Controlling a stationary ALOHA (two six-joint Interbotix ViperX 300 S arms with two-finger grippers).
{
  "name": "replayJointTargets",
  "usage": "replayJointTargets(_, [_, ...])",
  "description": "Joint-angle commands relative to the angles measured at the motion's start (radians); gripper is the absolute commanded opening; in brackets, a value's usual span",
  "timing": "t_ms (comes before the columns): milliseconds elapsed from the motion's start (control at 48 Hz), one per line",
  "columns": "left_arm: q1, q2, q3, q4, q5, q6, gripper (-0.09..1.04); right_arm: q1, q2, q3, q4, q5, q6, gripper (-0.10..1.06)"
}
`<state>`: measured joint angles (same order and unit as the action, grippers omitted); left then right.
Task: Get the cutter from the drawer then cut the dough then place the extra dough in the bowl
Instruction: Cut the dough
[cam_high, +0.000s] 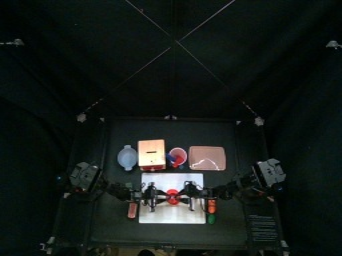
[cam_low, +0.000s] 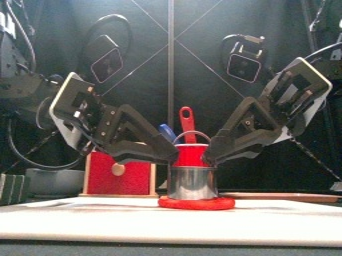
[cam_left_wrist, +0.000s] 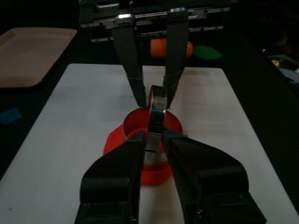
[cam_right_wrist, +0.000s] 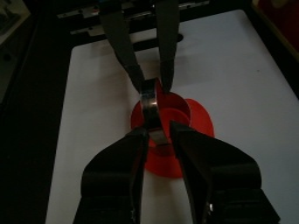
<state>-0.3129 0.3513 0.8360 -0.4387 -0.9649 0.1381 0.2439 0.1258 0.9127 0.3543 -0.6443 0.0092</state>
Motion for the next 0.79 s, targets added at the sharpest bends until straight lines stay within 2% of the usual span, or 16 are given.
replayJointTargets(21, [0.008, -0.005, -0.02, -0.002, 0.015, 0.002, 0.65, -0.006, -0.012, -0.015, 0.0, -0.009, 0.0, 0.67])
replayJointTargets(792, [0.012, 0.015, -0.023, -0.002, 0.046, -0.002, 0.65, -0.003, 0.032, -0.014, 0.015, 0.012, 0.006, 0.66])
